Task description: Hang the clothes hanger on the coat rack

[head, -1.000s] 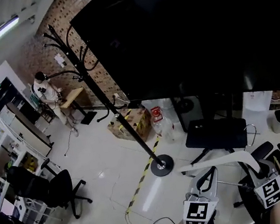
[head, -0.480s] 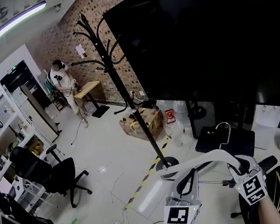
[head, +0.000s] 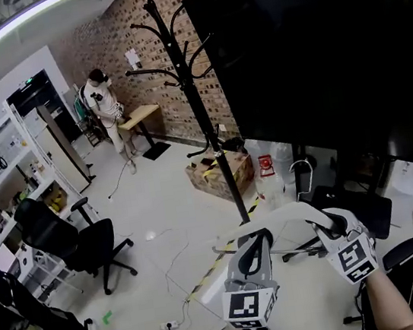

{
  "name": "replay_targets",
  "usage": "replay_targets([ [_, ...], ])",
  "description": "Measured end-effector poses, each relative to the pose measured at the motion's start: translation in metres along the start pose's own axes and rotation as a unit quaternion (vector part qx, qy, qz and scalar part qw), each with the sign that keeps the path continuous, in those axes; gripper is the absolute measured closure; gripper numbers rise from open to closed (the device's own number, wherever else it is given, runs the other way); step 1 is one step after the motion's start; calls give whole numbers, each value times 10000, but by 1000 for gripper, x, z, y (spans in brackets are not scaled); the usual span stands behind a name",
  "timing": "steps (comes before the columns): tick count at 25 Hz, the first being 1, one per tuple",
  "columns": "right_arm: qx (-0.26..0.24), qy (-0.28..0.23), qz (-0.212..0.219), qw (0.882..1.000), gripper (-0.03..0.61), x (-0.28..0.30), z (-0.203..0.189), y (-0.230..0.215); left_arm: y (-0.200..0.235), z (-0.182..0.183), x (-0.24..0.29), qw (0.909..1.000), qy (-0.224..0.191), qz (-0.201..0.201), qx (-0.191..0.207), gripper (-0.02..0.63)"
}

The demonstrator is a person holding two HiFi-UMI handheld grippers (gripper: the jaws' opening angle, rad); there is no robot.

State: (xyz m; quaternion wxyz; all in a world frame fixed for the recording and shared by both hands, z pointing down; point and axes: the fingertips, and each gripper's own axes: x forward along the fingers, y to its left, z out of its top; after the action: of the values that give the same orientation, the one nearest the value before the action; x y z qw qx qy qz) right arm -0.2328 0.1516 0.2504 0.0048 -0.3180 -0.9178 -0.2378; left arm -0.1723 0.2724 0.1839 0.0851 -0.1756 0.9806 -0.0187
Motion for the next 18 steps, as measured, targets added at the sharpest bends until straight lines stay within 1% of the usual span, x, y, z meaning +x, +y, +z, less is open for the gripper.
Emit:
replay_targets([
  [2,-84,-44,64,9999,463,29,15,7,31,0,5,9999,-32,140,3,609],
  [4,-203,-67,91,9997,463,55,28,9,58,-2,12,9997,-95,195,56,609],
  [7,-464,-69,8,9989,463,94,48,10,98,5,20,9992,-190,346,25,609],
  [10,-582,-149,1,9982,463,130,65,18,138,6,24,9985,-220,507,29,609],
  [14,-667,-200,-67,9975,463,167,87,20,178,13,30,9971,-513,568,-23,609],
  [18,-856,-211,-186,9959,463,200,110,18,215,10,40,9971,-554,515,102,609],
])
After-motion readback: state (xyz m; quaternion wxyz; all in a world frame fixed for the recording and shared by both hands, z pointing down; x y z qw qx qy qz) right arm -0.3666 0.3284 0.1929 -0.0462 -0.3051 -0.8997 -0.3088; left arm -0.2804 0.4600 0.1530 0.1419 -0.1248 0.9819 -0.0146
